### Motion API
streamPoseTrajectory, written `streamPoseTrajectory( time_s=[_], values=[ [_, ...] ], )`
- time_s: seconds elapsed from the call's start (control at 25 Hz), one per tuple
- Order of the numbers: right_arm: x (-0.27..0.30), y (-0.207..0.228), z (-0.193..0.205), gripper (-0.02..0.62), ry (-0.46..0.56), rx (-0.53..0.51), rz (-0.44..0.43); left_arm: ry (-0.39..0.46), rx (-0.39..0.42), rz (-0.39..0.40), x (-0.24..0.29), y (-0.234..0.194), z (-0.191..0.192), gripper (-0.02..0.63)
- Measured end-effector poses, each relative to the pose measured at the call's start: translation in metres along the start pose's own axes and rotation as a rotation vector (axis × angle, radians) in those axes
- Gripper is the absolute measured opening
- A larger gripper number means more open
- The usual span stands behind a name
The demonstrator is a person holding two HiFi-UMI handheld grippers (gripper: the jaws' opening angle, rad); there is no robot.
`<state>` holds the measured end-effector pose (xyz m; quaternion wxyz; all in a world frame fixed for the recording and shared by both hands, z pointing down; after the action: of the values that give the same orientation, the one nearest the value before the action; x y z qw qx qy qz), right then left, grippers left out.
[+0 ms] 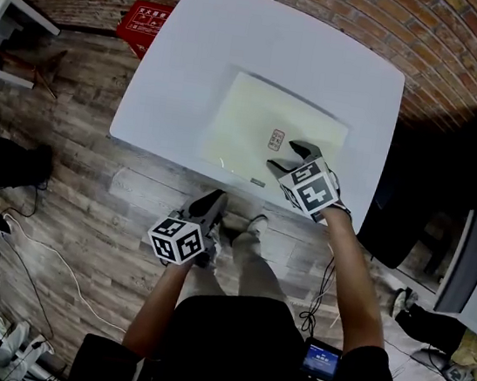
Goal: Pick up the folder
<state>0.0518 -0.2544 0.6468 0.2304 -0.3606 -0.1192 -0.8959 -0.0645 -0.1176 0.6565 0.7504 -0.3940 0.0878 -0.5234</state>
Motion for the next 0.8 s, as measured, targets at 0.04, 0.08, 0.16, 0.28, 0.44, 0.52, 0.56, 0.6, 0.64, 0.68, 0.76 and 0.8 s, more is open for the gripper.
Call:
streamPoseTrajectory(
  time_s=[0.04,0.08,0.16,0.28,0.44,0.52,0.56,0.6,0.64,0.68,0.76,0.8],
  values=[
    [0.0,-0.001,0.0,0.261,0.001,0.0,0.0,0.004,-0.017,-0.002,0.0,-0.002,0.0,0.021],
    [0.0,-0.002,0.0,0.262,0.002,0.001,0.001,0.008,-0.034,-0.005,-0.001,-0.004,0.001,0.021],
    [0.0,-0.004,0.002,0.261,0.007,0.003,0.003,0.014,-0.057,-0.008,-0.002,-0.007,0.002,0.021],
    [-0.001,-0.007,0.003,0.262,0.021,0.005,0.01,0.015,-0.062,-0.007,-0.003,-0.007,0.008,0.021],
    [-0.002,-0.012,0.004,0.261,0.037,0.005,0.013,0.015,-0.102,0.0,-0.001,-0.005,0.018,0.035],
    [-0.002,-0.015,0.005,0.261,0.04,0.005,0.011,0.014,-0.15,0.013,0.0,-0.004,0.024,0.112],
    [-0.002,-0.016,0.005,0.261,0.041,0.005,0.011,0.013,-0.176,0.02,0.0,-0.004,0.026,0.139],
    [-0.003,-0.017,0.006,0.261,0.042,0.005,0.012,0.012,-0.199,0.025,0.001,-0.004,0.029,0.144],
    [-0.003,-0.018,0.006,0.261,0.044,0.005,0.012,0.012,-0.216,0.026,0.001,-0.005,0.03,0.147],
    [-0.004,-0.02,0.006,0.261,0.048,0.003,0.013,0.014,-0.23,0.026,0.001,-0.006,0.031,0.149],
    [-0.004,-0.025,0.006,0.261,0.055,-0.005,0.009,0.027,-0.258,0.027,0.0,-0.008,0.031,0.153],
    [-0.004,-0.028,0.005,0.261,0.058,-0.009,0.005,0.044,-0.283,0.03,0.0,-0.009,0.03,0.159]
  ],
)
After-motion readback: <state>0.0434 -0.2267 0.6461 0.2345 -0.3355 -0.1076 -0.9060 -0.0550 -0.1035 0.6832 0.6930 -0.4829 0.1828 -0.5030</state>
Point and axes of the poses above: the fingertips, and each gripper's own axes: x forward along the fingers, y to its right, z out of its underside, the point moved 2 cm from there along -x, backward along the fingers, and after that the axes turned 11 degrees about y, right-handed, at the moved point
